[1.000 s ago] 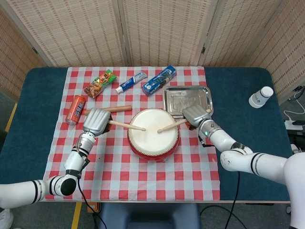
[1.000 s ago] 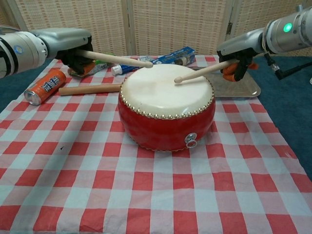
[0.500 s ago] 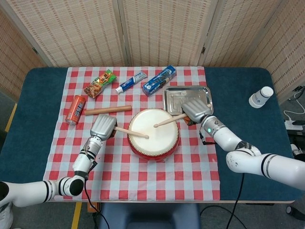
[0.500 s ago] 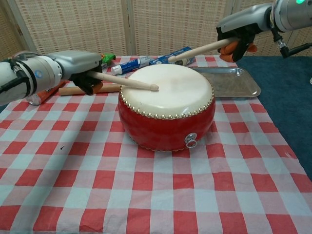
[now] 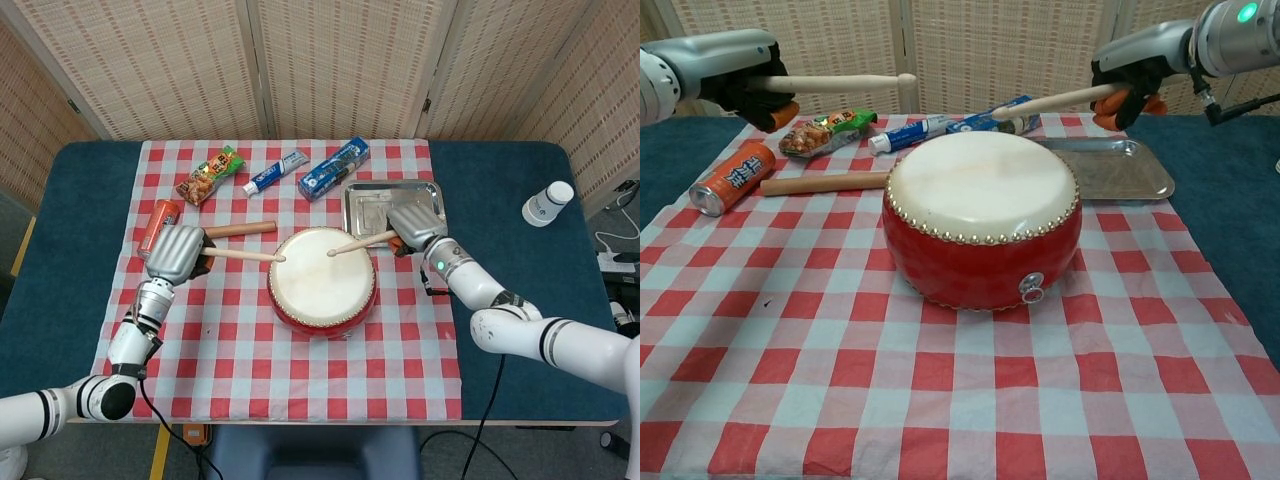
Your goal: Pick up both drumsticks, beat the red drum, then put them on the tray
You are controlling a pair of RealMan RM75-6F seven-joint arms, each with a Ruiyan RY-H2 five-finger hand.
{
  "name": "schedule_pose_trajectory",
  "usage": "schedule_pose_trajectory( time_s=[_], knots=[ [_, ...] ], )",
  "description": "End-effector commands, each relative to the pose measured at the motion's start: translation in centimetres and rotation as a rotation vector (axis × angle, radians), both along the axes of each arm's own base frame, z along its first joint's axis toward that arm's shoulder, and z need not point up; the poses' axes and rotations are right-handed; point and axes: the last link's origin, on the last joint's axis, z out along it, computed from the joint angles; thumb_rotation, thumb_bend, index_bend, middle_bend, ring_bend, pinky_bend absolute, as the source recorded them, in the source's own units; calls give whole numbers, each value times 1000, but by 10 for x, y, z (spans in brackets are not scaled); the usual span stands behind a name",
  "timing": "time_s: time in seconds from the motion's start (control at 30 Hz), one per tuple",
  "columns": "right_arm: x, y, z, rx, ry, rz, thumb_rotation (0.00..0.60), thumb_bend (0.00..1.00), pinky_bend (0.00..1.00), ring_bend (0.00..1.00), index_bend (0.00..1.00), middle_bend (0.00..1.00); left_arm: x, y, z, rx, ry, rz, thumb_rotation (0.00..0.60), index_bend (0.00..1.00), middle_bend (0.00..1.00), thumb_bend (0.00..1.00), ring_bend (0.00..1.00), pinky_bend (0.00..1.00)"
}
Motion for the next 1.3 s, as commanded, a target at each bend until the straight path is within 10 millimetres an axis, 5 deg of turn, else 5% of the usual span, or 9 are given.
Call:
schedule_pose_trajectory(
  time_s=[0.03, 0.37, 0.77, 0.9, 1.0, 1.13, 1.3],
  knots=[
    [-17, -12, 14, -44, -13, -45, 600, 1000, 803, 912, 1000, 943, -5, -1, 2, 3, 1, 6, 600, 1000, 1000, 817, 982, 1000],
    [-60, -40, -21, -33, 82, -143, 600, 968, 802, 879, 1000, 943, -18, -5, 7, 14, 15, 8, 600, 1000, 1000, 817, 982, 1000],
    [-61, -72, -58, -68, 97, -190, 600, 710, 775, 788, 1000, 938, -30, -8, 22, 39, 5, 20, 600, 1000, 1000, 818, 982, 1000],
    [-60, -79, -63, -80, 127, -191, 600, 564, 715, 686, 999, 852, -35, -10, 27, 47, -5, 27, 600, 1000, 1000, 817, 982, 1000],
    [-58, -82, -66, -88, 134, -201, 600, 466, 599, 574, 909, 747, -36, -10, 31, 46, -12, 32, 600, 1000, 1000, 817, 983, 1000],
    [-56, -85, -70, -92, 141, -214, 600, 346, 433, 403, 666, 581, -38, -11, 34, 50, -15, 33, 600, 1000, 1000, 817, 982, 1000],
    [-55, -87, -74, -100, 148, -223, 600, 231, 365, 271, 427, 417, -39, -12, 37, 55, -17, 31, 600, 1000, 1000, 817, 982, 1000]
  ],
)
